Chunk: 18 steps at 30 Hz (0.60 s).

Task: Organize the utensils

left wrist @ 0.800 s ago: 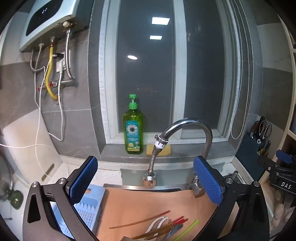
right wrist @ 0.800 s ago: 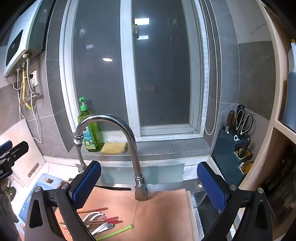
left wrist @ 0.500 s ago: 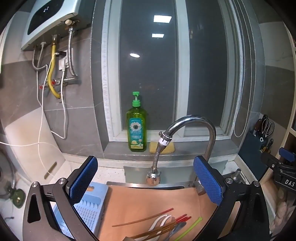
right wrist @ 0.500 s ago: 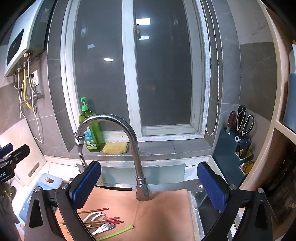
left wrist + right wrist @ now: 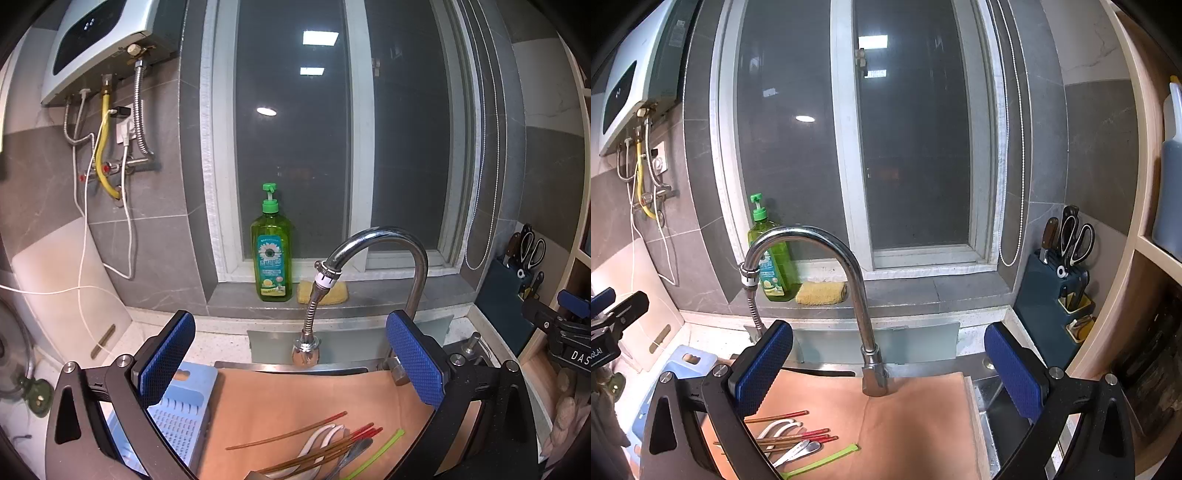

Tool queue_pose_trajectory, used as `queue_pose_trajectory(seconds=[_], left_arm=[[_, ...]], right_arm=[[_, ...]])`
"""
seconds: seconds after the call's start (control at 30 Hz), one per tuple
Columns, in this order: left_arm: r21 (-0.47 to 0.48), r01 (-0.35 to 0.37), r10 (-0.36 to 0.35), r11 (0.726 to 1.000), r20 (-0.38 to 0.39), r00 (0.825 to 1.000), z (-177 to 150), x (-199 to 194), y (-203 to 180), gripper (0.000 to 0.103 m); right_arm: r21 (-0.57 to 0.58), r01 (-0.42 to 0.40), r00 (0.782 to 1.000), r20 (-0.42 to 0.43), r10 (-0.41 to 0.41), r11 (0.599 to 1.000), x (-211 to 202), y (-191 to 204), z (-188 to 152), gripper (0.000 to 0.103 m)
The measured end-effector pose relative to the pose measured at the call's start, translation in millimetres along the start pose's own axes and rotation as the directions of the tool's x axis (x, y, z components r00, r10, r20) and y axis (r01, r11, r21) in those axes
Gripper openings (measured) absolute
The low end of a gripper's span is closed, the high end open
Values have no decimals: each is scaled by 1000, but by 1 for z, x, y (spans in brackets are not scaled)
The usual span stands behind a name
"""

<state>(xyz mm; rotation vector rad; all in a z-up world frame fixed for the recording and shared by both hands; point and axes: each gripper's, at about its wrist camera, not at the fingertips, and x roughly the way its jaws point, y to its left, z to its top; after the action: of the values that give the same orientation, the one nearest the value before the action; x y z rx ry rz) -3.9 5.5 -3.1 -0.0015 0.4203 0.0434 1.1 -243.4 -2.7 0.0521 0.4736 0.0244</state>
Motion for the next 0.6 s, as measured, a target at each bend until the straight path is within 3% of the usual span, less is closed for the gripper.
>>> queue_pose_trajectory(seconds=[0.6], left_arm=[[12,-9,9,1000,9,1000,-1,-4,0,103]], right_arm=[[-2,-6,1000,0,6,1000,1,2,0,102]])
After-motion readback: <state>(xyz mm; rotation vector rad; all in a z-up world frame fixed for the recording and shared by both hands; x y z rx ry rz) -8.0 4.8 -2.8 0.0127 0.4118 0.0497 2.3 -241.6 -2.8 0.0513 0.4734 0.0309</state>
